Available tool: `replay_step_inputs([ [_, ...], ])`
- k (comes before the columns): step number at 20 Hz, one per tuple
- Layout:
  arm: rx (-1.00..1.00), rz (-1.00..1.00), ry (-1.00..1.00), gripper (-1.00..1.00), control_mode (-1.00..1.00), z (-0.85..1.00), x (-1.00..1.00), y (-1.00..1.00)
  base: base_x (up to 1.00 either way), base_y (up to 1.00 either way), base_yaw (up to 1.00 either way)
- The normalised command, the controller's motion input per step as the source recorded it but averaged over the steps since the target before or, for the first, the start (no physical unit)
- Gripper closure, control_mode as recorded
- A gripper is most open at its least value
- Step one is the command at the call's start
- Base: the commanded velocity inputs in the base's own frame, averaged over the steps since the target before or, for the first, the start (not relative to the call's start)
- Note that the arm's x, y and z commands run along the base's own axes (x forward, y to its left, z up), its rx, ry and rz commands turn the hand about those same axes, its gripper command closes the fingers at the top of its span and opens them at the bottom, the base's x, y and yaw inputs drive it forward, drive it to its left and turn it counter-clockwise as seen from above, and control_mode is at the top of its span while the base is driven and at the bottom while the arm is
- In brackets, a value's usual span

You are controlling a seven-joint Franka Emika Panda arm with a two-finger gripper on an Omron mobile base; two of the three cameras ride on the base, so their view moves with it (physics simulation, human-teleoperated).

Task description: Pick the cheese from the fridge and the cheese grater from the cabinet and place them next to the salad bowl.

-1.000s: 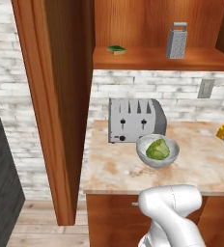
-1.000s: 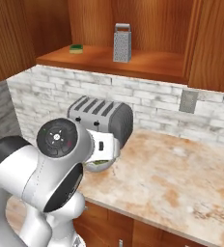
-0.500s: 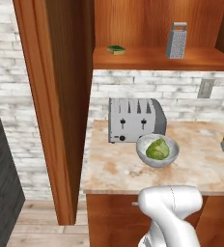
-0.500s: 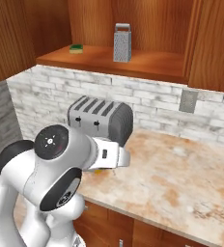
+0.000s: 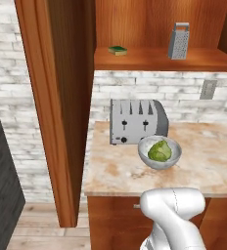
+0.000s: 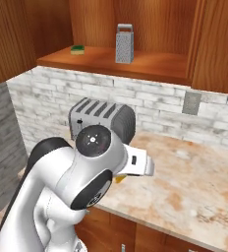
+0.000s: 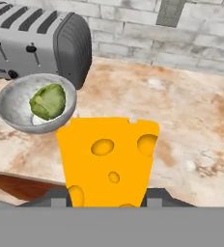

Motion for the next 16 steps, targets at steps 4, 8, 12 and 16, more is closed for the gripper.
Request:
replay_step_inputs([
  [4, 0.07, 0.0, 0.0, 1.0, -1.0, -0.39, 0.24, 0.0, 0.0, 0.0, 0.0],
  [8, 0.05, 0.0, 0.0, 1.0, -1.0, -0.46, 0.38, 0.08, 0.0, 0.0, 0.0],
  [12, 0.0, 0.0, 0.0, 1.0, -1.0, -0.53, 0.44, 0.1, 0.0, 0.0, 0.0],
  [16, 0.0, -0.02, 0.0, 1.0, -1.0, -0.39, 0.38, 0.0, 0.0, 0.0, 0.0],
])
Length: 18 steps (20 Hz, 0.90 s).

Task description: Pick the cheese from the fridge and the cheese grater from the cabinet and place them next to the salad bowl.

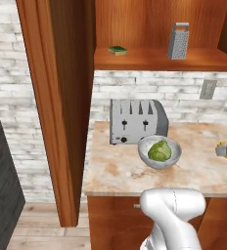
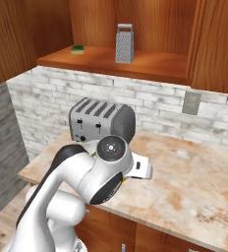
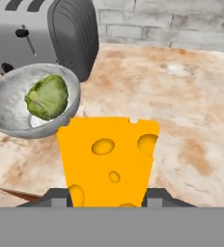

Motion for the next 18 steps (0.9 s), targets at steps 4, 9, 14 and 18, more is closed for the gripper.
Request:
replay_step_inputs([
  [4, 0.0, 0.0, 0.0, 1.0, -1.0, -0.32, 0.35, 0.0, 0.0, 0.0, 0.0],
  [9, 0.0, 0.0, 0.0, 1.0, -1.0, -0.32, 0.36, -0.01, 0.0, 0.0, 0.0],
  [14, 0.0, 0.0, 0.0, 1.0, -1.0, -0.29, 0.37, -0.02, 0.0, 0.0, 0.0],
  [18, 0.0, 0.0, 0.0, 1.0, -1.0, -0.21, 0.34, -0.19, 0.0, 0.0, 0.0],
])
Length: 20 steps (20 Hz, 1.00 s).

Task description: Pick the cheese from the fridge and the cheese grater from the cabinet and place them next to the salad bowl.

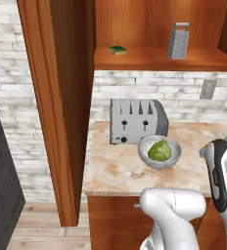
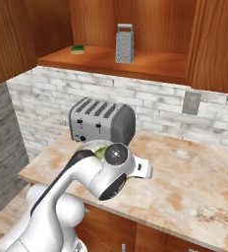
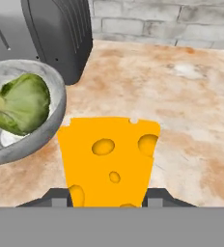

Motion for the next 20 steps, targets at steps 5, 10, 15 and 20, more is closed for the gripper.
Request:
replay_step_inputs([
  [5, 0.02, 0.0, 0.04, 1.0, -1.0, -0.08, 0.23, -0.42, 0.0, 0.0, 0.0],
  [10, 0.03, 0.0, 0.14, 1.0, -1.0, -0.09, 0.32, -0.08, 0.0, 0.0, 0.0],
  [15, 0.0, 0.0, 0.06, 1.0, -1.0, -0.32, 0.29, -0.18, 0.0, 0.0, 0.0],
  [20, 0.05, 0.0, 0.0, 1.0, -1.0, -0.37, 0.27, -0.15, 0.0, 0.0, 0.0],
])
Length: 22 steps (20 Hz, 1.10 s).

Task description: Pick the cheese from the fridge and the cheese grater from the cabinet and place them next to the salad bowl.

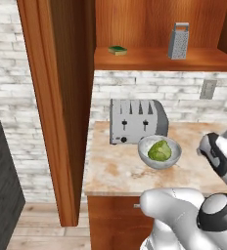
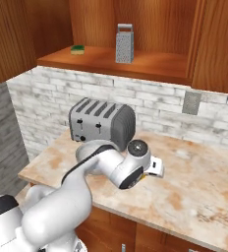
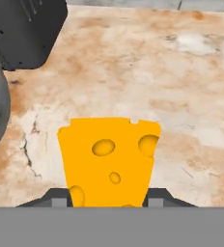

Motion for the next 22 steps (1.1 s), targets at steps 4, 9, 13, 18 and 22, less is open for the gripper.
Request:
replay_step_inputs([
  [4, 0.09, 0.0, -0.02, 1.0, -1.0, -0.46, 0.23, -0.02, 0.0, 0.0, 0.0],
  [9, 0.04, 0.0, 0.0, 1.0, -1.0, -0.35, 0.27, -0.05, 0.0, 0.0, 0.0],
  [13, 0.0, 0.0, 0.03, 1.0, -1.0, -0.31, 0.32, -0.11, 0.0, 0.0, 0.0],
  [18, 0.0, 0.0, 0.05, 1.0, -1.0, -0.3, 0.23, -0.25, 0.0, 0.0, 0.0],
  [22, 0.01, 0.0, 0.04, 1.0, -1.0, -0.26, 0.17, -0.31, 0.0, 0.0, 0.0],
])
